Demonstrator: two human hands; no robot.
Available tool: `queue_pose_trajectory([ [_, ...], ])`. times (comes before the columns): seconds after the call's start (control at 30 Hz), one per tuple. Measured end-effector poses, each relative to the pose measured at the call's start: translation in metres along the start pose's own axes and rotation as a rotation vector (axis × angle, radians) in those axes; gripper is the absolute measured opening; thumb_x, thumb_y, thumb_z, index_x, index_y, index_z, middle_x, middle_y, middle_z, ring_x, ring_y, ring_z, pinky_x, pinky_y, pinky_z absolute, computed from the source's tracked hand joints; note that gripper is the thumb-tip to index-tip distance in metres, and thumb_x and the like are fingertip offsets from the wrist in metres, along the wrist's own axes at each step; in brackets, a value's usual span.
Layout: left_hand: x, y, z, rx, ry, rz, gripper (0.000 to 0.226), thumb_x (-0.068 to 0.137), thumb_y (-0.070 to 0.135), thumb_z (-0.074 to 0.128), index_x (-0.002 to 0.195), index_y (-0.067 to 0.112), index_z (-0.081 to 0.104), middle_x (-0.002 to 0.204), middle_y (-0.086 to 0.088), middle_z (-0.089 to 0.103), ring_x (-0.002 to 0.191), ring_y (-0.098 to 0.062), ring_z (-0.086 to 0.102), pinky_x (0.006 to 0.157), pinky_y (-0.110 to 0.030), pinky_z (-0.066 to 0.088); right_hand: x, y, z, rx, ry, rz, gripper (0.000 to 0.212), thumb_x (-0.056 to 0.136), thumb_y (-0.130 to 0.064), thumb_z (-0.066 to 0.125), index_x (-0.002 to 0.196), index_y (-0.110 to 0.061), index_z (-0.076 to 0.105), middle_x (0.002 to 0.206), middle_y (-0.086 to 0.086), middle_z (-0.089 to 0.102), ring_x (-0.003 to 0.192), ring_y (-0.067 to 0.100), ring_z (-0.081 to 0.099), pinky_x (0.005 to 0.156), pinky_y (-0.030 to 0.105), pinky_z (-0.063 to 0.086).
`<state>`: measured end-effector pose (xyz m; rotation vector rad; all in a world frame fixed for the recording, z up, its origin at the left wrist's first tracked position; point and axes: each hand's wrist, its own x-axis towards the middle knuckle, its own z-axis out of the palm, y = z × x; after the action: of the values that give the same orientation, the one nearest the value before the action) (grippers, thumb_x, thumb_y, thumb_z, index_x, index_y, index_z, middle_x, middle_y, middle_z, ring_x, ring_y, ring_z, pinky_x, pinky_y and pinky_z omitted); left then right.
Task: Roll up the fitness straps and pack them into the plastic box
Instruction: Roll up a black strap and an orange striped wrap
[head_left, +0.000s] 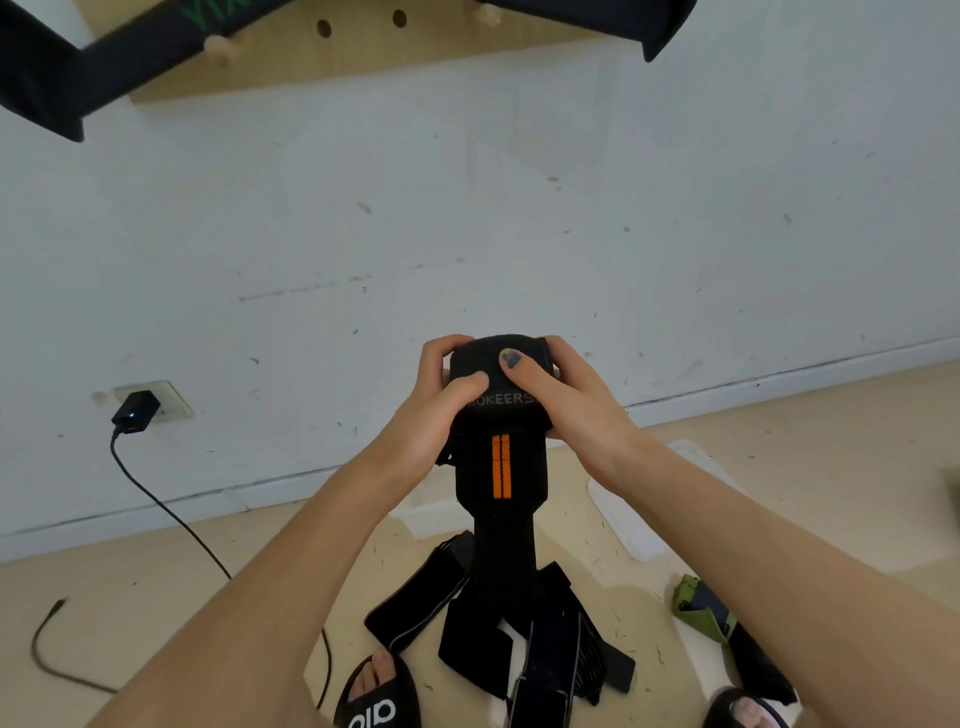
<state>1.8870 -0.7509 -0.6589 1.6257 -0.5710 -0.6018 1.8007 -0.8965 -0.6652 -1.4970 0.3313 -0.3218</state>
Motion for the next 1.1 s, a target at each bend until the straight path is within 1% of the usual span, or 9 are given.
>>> queue_pose_trajectory([
  [0.1, 0.0, -0.002, -0.006, 0.223, 0.016, -0.021, 0.025, 0.107, 0.046, 0.04, 0.129, 0.035, 0.042, 0.117, -0.002, 0.062, 0.101, -0.013, 0.068, 0.083, -0.028, 0.052, 0.003, 0.0, -0.002, 0.045, 0.055, 0.033, 0.03, 0.1, -0.042, 0.063, 0.121, -0.022, 0.062, 0.11, 0.001, 0.075, 0.097, 0.016, 0.076, 0.091, 0.044, 0.062],
  [0.23, -0.002, -0.01, -0.015, 0.446, 0.039, 0.009, 0.021, 0.104, 0.038, 0.055, 0.101, 0.017, 0.056, 0.095, -0.002, 0.066, 0.077, -0.014, 0.067, 0.078, -0.04, 0.056, 0.008, 0.005, -0.004, 0.075, 0.158, 0.102, 0.032, 0.099, -0.047, 0.063, 0.119, -0.023, 0.061, 0.114, 0.004, 0.072, 0.098, 0.02, 0.075, 0.091, 0.049, 0.062],
  [0.37, -0.004, -0.011, -0.018, 0.536, -0.014, 0.094, 0.016, 0.103, 0.024, 0.058, 0.089, 0.017, 0.059, 0.076, 0.003, 0.061, 0.061, -0.009, 0.058, 0.066, -0.029, 0.05, 0.011, 0.006, -0.003, 0.112, 0.207, 0.114, 0.026, 0.099, -0.048, 0.062, 0.111, -0.025, 0.06, 0.113, 0.005, 0.072, 0.098, 0.02, 0.075, 0.09, 0.048, 0.062],
  [0.47, -0.006, -0.008, -0.017, 0.629, 0.024, 0.18, 0.022, 0.103, 0.03, 0.059, 0.085, 0.017, 0.062, 0.085, 0.0, 0.059, 0.07, -0.01, 0.054, 0.07, -0.024, 0.045, 0.015, 0.009, -0.002, 0.089, 0.259, 0.106, 0.028, 0.097, -0.053, 0.063, 0.107, -0.027, 0.061, 0.113, 0.004, 0.072, 0.1, 0.022, 0.074, 0.092, 0.05, 0.061],
  [0.6, -0.01, -0.009, -0.008, 0.489, -0.03, 0.114, 0.024, 0.105, 0.021, 0.054, 0.085, 0.017, 0.067, 0.073, -0.002, 0.062, 0.059, -0.012, 0.058, 0.062, -0.028, 0.05, 0.016, 0.012, 0.001, 0.019, 0.299, 0.056, 0.037, 0.087, -0.064, 0.063, 0.104, -0.032, 0.061, 0.111, -0.001, 0.071, 0.104, 0.02, 0.072, 0.097, 0.049, 0.058],
  [0.73, -0.007, -0.017, 0.001, 0.42, -0.046, 0.02, 0.024, 0.105, 0.017, 0.053, 0.089, 0.012, 0.071, 0.082, -0.018, 0.071, 0.06, -0.022, 0.069, 0.062, -0.033, 0.06, 0.018, 0.008, 0.0, 0.047, 0.329, 0.053, 0.046, 0.079, -0.067, 0.063, 0.103, -0.028, 0.062, 0.11, 0.001, 0.072, 0.103, 0.022, 0.072, 0.096, 0.051, 0.058],
  [0.87, -0.004, -0.021, 0.0, 0.521, -0.029, 0.021, 0.023, 0.103, 0.026, 0.058, 0.088, 0.021, 0.075, 0.075, 0.009, 0.069, 0.062, -0.004, 0.062, 0.061, -0.017, 0.05, 0.019, 0.007, -0.002, 0.065, 0.327, 0.051, 0.045, 0.081, -0.065, 0.065, 0.105, -0.026, 0.062, 0.111, 0.003, 0.072, 0.103, 0.023, 0.073, 0.095, 0.051, 0.059],
  [1.0, 0.0, -0.023, -0.003, 0.606, 0.033, 0.063, 0.019, 0.098, 0.037, 0.065, 0.08, 0.036, 0.071, 0.103, 0.002, 0.057, 0.098, -0.008, 0.056, 0.083, -0.018, 0.039, 0.02, 0.007, -0.006, 0.143, 0.31, 0.069, 0.035, 0.095, -0.051, 0.067, 0.112, -0.02, 0.063, 0.113, 0.008, 0.073, 0.102, 0.025, 0.074, 0.093, 0.051, 0.061],
  [1.1, 0.0, -0.022, -0.004, 0.451, -0.018, 0.044, 0.024, 0.099, 0.035, 0.065, 0.078, 0.027, 0.073, 0.108, -0.001, 0.066, 0.111, -0.011, 0.06, 0.107, -0.032, 0.045, 0.02, 0.004, -0.009, 0.208, 0.289, 0.088, 0.038, 0.097, -0.046, 0.067, 0.118, -0.015, 0.062, 0.116, 0.01, 0.072, 0.102, 0.025, 0.075, 0.091, 0.05, 0.062],
])
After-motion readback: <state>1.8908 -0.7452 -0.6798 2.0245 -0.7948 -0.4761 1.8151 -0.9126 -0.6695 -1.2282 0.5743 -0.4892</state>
